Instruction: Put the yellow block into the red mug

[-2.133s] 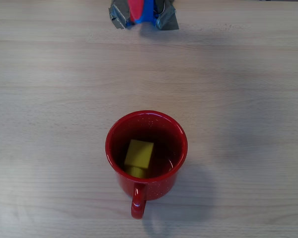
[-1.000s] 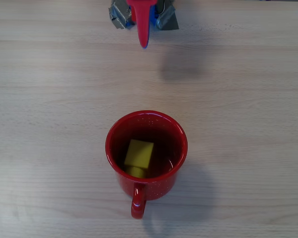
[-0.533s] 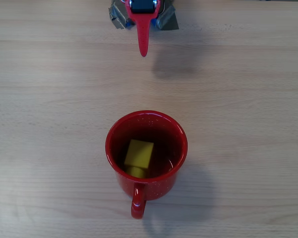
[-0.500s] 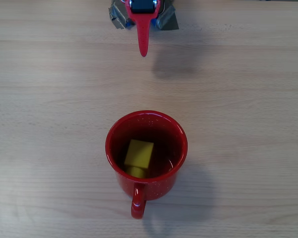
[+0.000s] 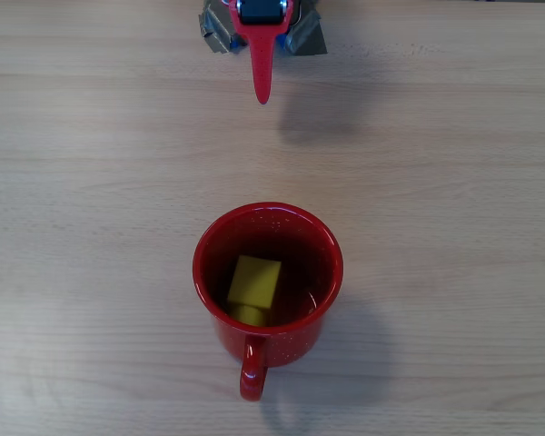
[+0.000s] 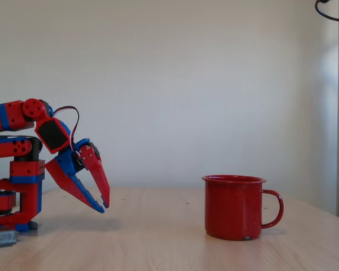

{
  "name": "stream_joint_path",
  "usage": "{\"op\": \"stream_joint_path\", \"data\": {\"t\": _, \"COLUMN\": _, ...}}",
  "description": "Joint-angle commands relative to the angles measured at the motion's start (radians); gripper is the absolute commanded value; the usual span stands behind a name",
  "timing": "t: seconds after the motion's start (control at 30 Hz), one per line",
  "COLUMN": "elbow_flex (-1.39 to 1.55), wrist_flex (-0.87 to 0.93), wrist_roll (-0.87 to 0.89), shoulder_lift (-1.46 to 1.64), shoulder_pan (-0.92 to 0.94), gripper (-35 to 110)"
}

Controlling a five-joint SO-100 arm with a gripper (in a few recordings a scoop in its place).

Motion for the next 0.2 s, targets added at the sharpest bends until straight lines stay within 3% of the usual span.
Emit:
{"op": "stream_joint_path", "data": {"t": 0.0, "elbow_flex": -0.025, "wrist_flex": -0.025, "wrist_roll": 0.002, "shoulder_lift": 0.009, "shoulder_pan": -0.017, "gripper": 0}}
{"op": "stream_joint_path", "data": {"t": 0.17, "elbow_flex": -0.025, "wrist_flex": -0.025, "wrist_roll": 0.002, "shoulder_lift": 0.009, "shoulder_pan": -0.017, "gripper": 0}}
